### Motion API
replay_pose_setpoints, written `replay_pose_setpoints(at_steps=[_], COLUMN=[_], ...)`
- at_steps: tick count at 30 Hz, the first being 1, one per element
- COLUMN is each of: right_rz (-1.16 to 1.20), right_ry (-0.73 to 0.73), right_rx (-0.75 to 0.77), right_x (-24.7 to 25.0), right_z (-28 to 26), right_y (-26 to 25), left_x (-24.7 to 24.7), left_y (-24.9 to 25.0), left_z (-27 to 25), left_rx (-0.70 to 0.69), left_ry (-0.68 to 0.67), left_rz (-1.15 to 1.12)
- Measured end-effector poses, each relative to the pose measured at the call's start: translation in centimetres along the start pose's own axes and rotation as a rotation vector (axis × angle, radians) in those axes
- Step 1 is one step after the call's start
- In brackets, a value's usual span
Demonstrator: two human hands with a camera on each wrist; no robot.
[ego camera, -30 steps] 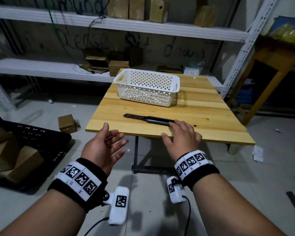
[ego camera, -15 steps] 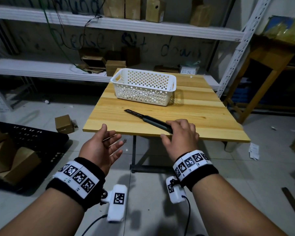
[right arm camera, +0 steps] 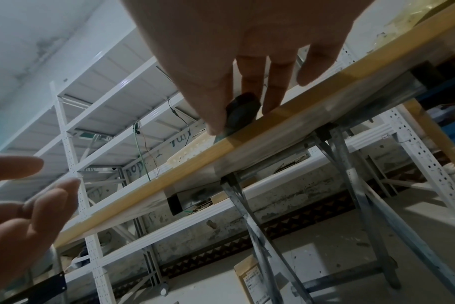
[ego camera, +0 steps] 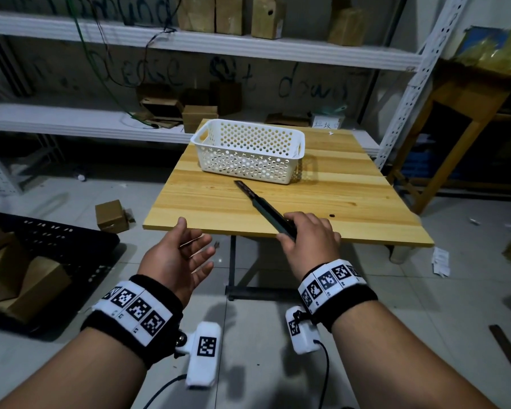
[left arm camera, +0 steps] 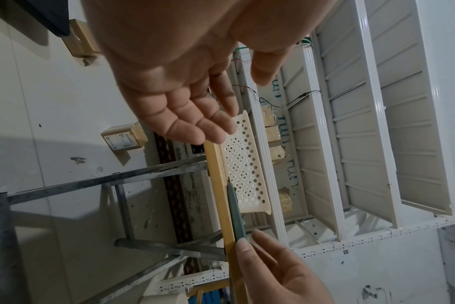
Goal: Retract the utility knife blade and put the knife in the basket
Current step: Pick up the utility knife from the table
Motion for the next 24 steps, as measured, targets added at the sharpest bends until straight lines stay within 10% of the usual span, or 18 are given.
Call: replay_pose_setpoints(at_steps=[13, 24], right_rz=[0.897, 1.175], right_ry=[-0.159, -0.178], right_rx=[-0.356, -0.230], right_x=[-0.4, 1.1], right_z=[-2.2, -5.6], right_y=[-1.1, -3.1], left_x=[-0.9, -2.6], left_y=[-0.4, 0.3], left_z=[-0.6, -1.9], left_rx=[0.035, -0.118], left_ry=[-0.061, -0.168], left_rz=[0.036, 0.105])
Point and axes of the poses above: each hand's wrist, its own z-axis towards the middle knuckle, its own x-axis out of the back of the hand, y = z × x, the point moved 3 cm from there along z, towards the middle knuckle, and after that the axes turned 6 degrees about -x, right-handed, at the moved point
